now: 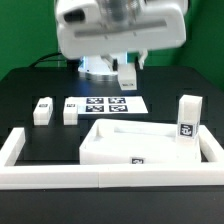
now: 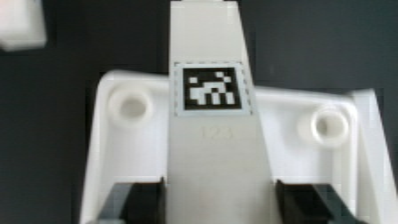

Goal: Assemble desk

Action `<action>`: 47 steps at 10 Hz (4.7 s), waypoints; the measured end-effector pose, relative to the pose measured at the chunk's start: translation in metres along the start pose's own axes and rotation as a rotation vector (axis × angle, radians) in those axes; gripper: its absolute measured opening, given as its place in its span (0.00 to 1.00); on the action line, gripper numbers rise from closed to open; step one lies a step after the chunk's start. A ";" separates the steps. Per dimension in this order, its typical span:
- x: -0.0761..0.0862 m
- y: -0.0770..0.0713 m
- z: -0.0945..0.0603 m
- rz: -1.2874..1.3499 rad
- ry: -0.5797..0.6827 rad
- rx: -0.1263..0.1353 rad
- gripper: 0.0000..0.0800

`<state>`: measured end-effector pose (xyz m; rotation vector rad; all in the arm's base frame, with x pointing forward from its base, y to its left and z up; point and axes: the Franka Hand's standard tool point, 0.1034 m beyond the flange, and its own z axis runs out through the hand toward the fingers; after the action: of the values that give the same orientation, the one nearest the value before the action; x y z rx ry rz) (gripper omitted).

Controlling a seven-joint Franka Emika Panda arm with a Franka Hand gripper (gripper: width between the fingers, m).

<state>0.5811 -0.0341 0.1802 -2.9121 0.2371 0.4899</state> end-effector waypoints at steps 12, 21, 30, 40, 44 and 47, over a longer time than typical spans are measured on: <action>0.039 0.026 -0.008 0.044 0.777 -0.061 0.36; 0.021 0.022 0.000 0.071 0.813 -0.074 0.36; 0.027 0.032 0.011 0.070 0.928 -0.150 0.36; 0.026 0.035 0.031 0.069 0.901 -0.165 0.36; 0.028 0.040 0.038 0.071 0.905 -0.180 0.36; 0.028 0.042 0.037 0.076 0.905 -0.180 0.36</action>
Offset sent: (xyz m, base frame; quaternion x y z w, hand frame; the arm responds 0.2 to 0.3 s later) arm 0.0000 0.0000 0.0000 0.0000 0.1938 0.0000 0.9810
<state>0.5876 -0.0712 0.1297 -3.0836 0.4272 -0.8738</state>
